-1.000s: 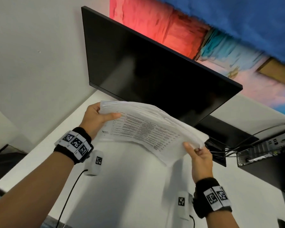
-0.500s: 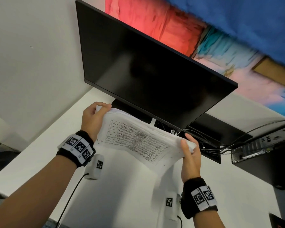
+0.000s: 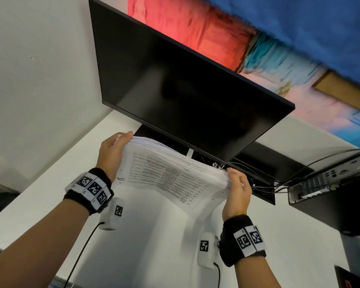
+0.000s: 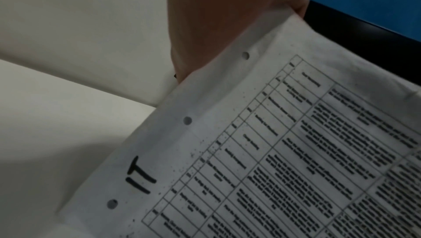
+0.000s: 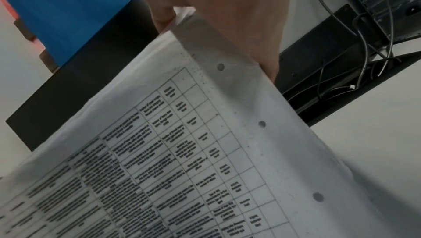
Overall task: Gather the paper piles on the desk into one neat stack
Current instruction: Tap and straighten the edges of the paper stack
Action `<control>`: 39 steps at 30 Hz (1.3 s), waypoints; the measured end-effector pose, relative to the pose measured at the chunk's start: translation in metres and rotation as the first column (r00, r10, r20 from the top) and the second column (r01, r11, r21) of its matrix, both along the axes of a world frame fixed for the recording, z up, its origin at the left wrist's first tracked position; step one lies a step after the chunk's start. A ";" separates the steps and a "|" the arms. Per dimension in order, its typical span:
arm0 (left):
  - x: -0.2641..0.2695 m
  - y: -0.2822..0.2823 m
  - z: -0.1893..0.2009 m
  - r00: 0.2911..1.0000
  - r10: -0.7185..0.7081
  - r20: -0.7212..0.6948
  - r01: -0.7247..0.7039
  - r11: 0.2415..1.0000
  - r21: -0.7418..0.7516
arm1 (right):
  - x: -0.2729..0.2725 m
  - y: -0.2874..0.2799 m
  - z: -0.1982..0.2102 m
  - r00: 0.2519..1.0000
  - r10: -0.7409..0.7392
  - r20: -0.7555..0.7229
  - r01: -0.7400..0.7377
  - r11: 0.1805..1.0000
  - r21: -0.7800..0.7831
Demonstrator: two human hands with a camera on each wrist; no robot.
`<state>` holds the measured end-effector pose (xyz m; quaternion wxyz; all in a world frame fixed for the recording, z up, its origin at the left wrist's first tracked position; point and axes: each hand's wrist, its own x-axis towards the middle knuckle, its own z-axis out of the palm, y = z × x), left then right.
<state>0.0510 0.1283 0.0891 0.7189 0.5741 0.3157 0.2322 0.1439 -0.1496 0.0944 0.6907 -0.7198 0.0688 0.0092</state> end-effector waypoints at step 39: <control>0.017 -0.019 -0.027 0.995 -0.102 -0.006 0.101 0.994 -0.038 | 0.007 -0.022 -0.020 0.977 0.005 -0.212 -0.013 0.999 -0.036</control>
